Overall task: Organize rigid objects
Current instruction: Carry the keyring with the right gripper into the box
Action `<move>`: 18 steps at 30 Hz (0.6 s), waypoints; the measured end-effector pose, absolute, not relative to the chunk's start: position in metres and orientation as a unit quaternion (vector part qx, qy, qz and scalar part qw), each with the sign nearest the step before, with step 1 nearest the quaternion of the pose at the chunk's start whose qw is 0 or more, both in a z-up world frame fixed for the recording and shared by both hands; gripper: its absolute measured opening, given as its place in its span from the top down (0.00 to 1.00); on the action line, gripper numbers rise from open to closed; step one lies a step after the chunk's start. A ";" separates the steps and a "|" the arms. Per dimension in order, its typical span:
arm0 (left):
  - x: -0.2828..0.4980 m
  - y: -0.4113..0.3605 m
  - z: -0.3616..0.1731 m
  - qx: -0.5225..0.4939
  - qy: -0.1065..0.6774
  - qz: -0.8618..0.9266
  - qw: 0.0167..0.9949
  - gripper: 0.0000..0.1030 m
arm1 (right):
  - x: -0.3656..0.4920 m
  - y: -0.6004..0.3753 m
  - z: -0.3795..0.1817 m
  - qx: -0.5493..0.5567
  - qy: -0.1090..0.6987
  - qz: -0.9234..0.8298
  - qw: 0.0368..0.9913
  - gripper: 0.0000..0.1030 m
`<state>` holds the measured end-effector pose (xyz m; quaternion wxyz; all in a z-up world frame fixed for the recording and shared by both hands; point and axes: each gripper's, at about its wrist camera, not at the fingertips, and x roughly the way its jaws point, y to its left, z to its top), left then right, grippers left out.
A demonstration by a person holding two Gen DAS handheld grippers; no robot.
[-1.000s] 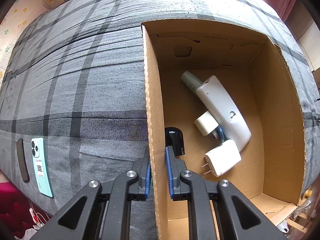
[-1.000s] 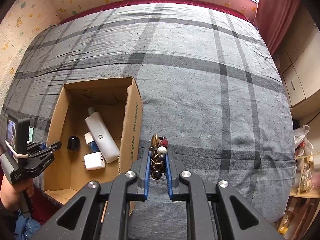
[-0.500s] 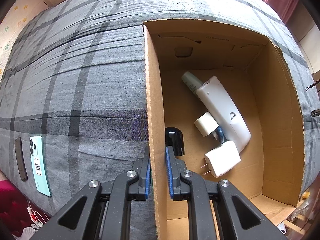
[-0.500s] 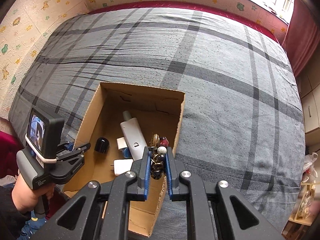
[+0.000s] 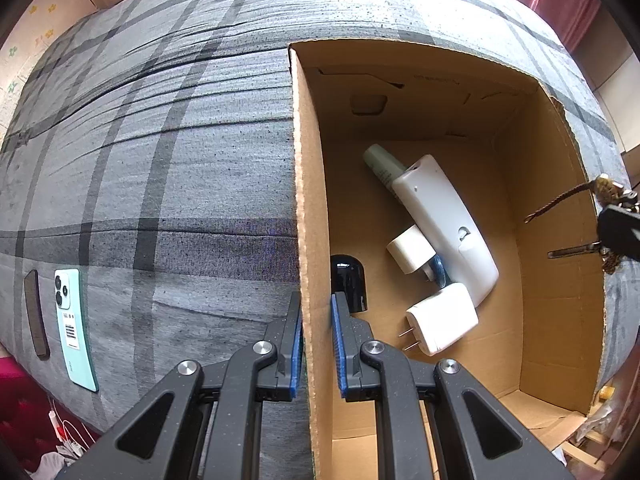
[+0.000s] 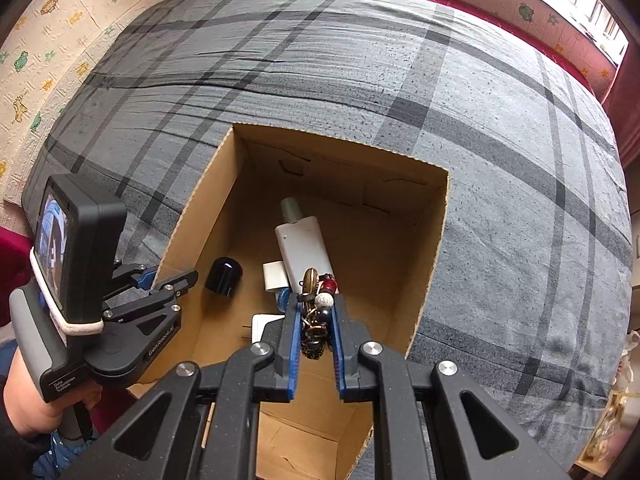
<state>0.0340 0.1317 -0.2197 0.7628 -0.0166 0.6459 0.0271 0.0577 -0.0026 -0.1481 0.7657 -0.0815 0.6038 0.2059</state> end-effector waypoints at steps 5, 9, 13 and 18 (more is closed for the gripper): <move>0.035 0.133 -0.220 -0.020 0.647 0.025 0.762 0.86 | 0.059 0.009 -0.169 -0.084 0.617 0.208 0.754 0.87; 0.035 0.134 -0.220 -0.023 0.647 0.025 0.761 0.86 | 0.060 0.017 -0.183 -0.087 0.625 0.210 0.746 0.87; 0.035 0.134 -0.221 -0.022 0.647 0.025 0.762 0.86 | 0.062 0.023 -0.197 -0.094 0.631 0.210 0.741 0.87; 0.034 0.134 -0.221 -0.023 0.646 0.025 0.762 0.86 | 0.064 0.028 -0.215 -0.096 0.641 0.208 0.732 0.87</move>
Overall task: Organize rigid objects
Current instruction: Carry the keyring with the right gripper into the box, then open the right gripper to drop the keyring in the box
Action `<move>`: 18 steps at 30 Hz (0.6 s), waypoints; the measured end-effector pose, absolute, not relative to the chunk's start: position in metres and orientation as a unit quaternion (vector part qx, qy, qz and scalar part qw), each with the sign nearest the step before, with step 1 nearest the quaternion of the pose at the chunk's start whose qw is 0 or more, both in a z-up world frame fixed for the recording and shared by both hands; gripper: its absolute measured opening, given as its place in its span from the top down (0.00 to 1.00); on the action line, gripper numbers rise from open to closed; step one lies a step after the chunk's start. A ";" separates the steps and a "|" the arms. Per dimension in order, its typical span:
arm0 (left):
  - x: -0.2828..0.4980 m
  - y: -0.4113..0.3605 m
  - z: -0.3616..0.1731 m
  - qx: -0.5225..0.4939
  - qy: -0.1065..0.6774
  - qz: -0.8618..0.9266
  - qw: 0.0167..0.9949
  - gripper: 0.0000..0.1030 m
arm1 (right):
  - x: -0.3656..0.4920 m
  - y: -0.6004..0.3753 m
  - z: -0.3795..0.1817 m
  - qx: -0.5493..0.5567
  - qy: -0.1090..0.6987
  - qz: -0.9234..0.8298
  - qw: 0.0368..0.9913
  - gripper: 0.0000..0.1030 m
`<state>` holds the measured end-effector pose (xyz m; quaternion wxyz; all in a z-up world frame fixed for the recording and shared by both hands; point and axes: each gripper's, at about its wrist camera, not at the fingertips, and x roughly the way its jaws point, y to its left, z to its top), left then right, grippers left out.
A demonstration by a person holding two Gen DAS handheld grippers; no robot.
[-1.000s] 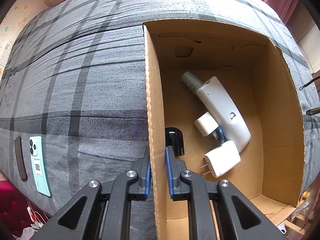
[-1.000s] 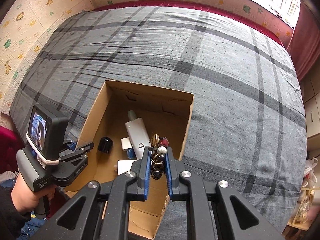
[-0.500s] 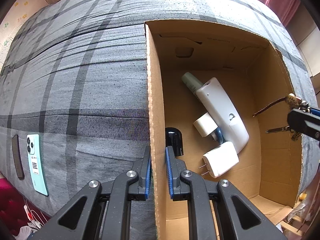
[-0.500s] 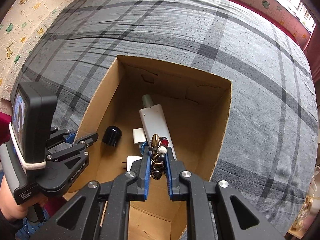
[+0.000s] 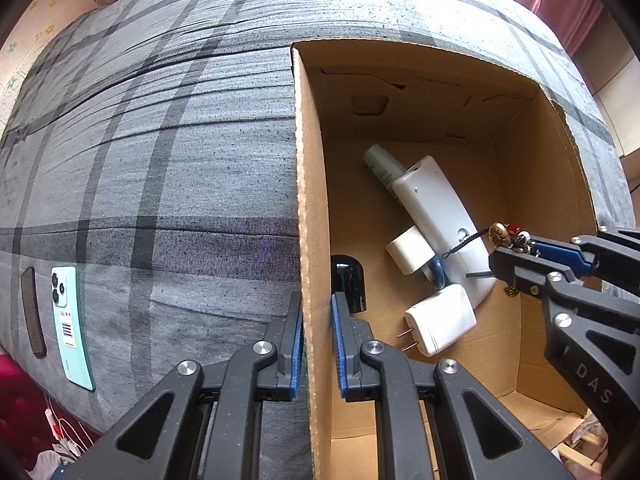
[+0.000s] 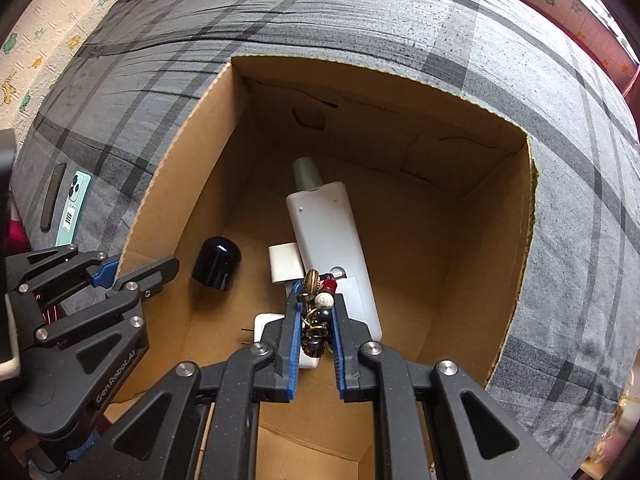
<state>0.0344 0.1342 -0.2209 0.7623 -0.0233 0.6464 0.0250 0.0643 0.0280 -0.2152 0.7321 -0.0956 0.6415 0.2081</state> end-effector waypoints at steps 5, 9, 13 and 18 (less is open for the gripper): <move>0.034 0.134 -0.221 -0.023 0.646 0.025 0.763 0.86 | 0.067 0.029 -0.232 -0.100 0.650 0.205 0.725 0.87; 0.034 0.134 -0.220 -0.023 0.646 0.026 0.763 0.86 | 0.068 0.030 -0.241 -0.098 0.656 0.206 0.719 0.87; 0.034 0.135 -0.219 -0.025 0.646 0.026 0.762 0.86 | 0.068 0.031 -0.244 -0.097 0.658 0.210 0.717 0.86; 0.035 0.134 -0.220 -0.024 0.646 0.027 0.762 0.86 | 0.070 0.027 -0.242 -0.093 0.656 0.212 0.718 0.84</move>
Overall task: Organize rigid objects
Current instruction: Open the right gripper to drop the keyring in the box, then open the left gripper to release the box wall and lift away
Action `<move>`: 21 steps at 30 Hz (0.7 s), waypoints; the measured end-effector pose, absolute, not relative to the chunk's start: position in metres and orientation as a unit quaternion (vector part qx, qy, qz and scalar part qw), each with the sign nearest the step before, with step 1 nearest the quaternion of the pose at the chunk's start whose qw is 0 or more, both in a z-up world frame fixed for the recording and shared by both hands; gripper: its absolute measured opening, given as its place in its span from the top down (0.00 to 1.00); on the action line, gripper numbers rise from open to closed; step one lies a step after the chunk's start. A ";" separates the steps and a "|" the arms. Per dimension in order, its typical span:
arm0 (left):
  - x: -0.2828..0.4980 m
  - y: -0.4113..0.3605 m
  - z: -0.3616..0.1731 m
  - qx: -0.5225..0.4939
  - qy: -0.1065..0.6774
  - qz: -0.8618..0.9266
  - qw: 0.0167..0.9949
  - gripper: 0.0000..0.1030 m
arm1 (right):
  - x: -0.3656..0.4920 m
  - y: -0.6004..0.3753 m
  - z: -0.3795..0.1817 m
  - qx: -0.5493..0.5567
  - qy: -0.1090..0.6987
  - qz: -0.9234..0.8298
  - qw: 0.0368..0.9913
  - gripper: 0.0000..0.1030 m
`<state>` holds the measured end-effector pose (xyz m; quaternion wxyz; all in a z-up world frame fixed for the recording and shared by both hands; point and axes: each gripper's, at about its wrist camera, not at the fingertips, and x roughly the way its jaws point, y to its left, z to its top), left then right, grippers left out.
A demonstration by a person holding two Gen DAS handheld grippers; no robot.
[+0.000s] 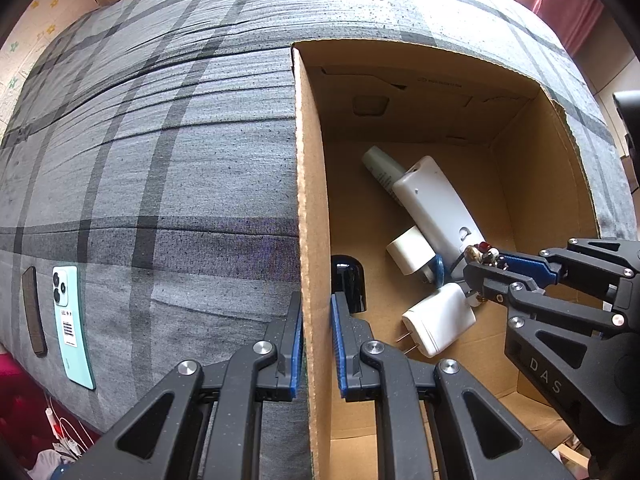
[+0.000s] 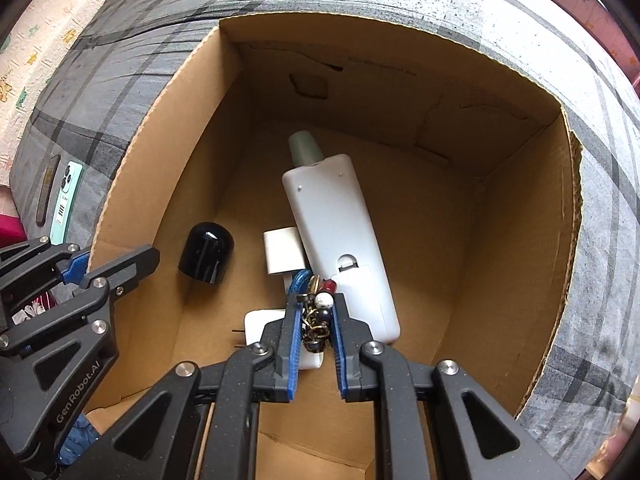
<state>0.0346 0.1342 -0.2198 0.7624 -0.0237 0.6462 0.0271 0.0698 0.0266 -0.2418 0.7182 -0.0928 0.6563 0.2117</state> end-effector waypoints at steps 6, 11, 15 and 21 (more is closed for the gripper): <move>0.035 0.134 -0.219 -0.021 0.646 0.027 0.763 0.86 | 0.070 0.023 -0.232 -0.082 0.645 0.211 0.730 0.61; 0.035 0.134 -0.220 -0.022 0.646 0.028 0.763 0.86 | 0.068 0.020 -0.214 -0.094 0.621 0.205 0.751 0.49; 0.034 0.133 -0.220 -0.021 0.646 0.028 0.763 0.86 | 0.063 0.018 -0.200 -0.097 0.610 0.201 0.760 0.37; 0.035 0.133 -0.219 -0.019 0.647 0.027 0.762 0.86 | 0.057 0.011 -0.190 -0.094 0.603 0.184 0.770 0.27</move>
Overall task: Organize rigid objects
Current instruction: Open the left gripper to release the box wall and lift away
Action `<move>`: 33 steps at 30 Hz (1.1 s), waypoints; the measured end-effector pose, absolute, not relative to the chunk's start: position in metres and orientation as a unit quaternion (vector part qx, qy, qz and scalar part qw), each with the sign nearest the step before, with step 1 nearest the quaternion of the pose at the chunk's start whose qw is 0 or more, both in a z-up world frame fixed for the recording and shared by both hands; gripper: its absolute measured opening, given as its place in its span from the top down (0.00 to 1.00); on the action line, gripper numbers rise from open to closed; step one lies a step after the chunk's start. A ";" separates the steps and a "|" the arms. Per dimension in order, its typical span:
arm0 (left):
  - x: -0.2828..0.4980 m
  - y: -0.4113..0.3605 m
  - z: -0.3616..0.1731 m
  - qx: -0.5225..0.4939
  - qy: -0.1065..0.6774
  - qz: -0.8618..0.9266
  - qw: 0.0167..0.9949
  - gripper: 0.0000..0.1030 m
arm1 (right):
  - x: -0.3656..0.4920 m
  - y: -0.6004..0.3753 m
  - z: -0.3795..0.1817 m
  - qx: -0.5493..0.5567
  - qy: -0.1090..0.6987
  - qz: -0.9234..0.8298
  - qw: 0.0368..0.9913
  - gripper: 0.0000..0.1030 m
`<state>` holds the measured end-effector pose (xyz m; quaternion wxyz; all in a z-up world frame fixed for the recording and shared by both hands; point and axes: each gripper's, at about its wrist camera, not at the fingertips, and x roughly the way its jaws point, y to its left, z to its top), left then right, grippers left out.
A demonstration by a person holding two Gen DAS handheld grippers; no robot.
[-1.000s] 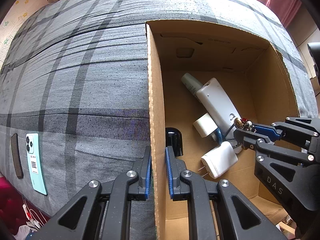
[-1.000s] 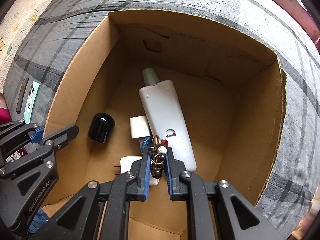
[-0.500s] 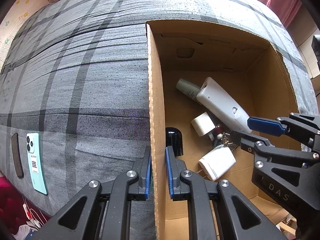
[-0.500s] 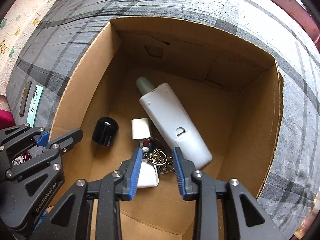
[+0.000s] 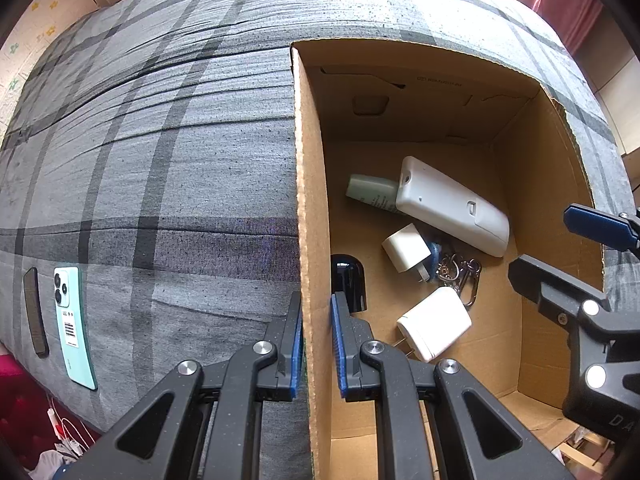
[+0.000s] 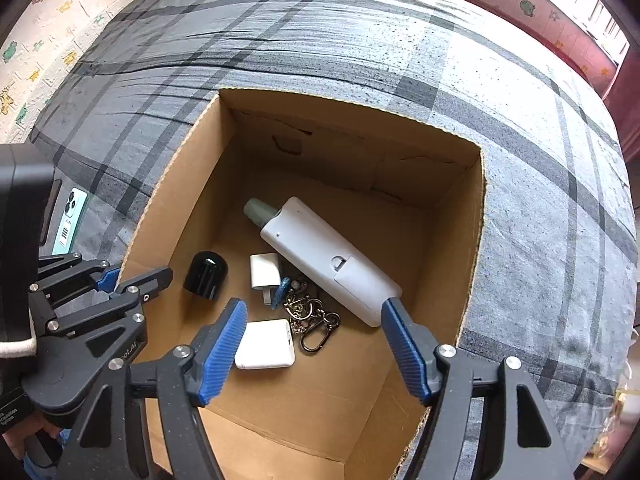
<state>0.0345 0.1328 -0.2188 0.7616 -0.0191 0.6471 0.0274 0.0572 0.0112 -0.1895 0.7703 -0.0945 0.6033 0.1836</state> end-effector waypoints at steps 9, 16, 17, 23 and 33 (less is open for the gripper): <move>0.035 0.131 -0.219 -0.015 0.648 0.030 0.761 0.86 | 0.050 -0.012 -0.172 -0.077 0.600 0.153 0.781 0.08; 0.035 0.129 -0.218 -0.010 0.648 0.031 0.761 0.86 | 0.044 -0.026 -0.160 -0.059 0.601 0.128 0.787 0.00; 0.035 0.129 -0.218 -0.010 0.648 0.030 0.761 0.86 | 0.043 -0.028 -0.159 -0.055 0.603 0.123 0.786 0.00; 0.033 0.128 -0.217 -0.005 0.649 0.031 0.760 0.85 | 0.041 -0.036 -0.157 -0.044 0.609 0.114 0.784 0.00; 0.027 0.132 -0.206 -0.003 0.643 0.051 0.764 0.23 | 0.035 -0.042 -0.153 -0.033 0.609 0.105 0.785 0.00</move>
